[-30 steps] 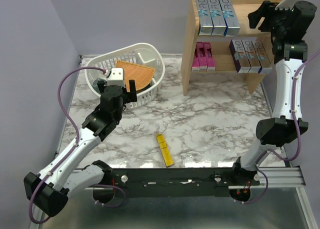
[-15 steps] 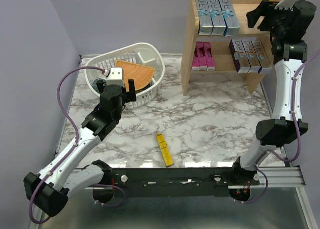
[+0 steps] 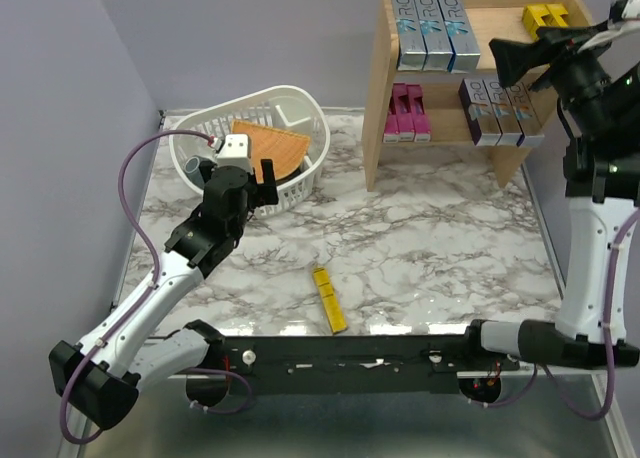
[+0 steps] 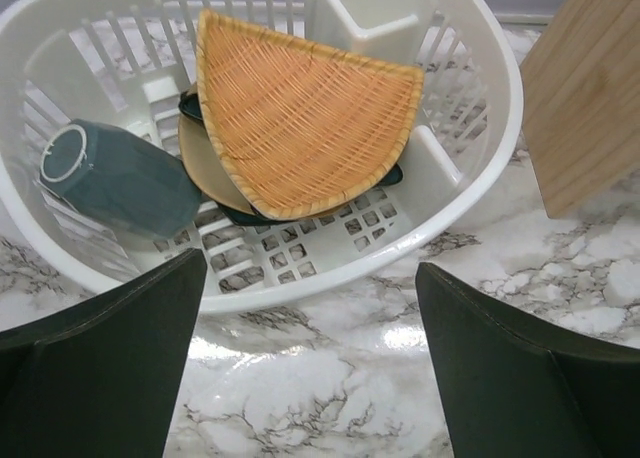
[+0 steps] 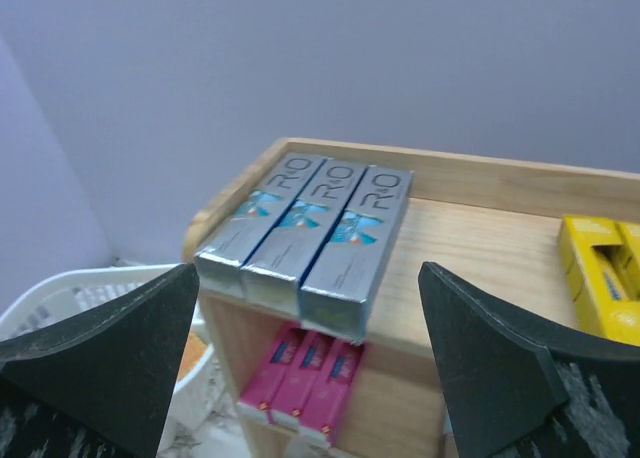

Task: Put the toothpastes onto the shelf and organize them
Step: Pick up the toothpaste from the center of the board.

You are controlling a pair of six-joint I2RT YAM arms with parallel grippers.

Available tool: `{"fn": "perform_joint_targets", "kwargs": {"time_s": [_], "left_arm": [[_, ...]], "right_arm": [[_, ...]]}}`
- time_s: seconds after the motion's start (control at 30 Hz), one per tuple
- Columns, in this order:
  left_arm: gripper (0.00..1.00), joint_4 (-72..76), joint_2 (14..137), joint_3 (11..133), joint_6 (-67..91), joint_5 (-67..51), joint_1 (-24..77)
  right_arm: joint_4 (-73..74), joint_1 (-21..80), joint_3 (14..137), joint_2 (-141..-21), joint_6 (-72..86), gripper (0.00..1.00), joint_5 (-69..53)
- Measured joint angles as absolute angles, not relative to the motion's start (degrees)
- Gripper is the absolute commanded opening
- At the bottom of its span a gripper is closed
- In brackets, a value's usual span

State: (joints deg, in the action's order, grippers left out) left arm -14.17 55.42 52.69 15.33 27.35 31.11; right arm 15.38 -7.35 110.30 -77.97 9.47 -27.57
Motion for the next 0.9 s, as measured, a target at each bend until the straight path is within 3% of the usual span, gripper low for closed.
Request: {"fn": "perform_joint_targets", "kwargs": {"time_s": [0.33, 0.6, 0.9], "left_arm": [[0.99, -28.86, 60.73, 58.11, 30.57, 23.22, 31.51], [0.99, -34.04, 64.62, 53.54, 45.52, 23.73, 43.72], [0.95, -34.61, 79.88, 52.10, 60.20, 25.71, 55.92]], "right_arm": [[6.72, 1.02, 72.01, -56.55, 19.55, 1.00, -28.32], [1.34, 13.96, 49.32, -55.20, 27.57, 1.00, -22.63], [-4.16, 21.71, 33.87, -55.20, 30.72, 1.00, -19.55]]}}
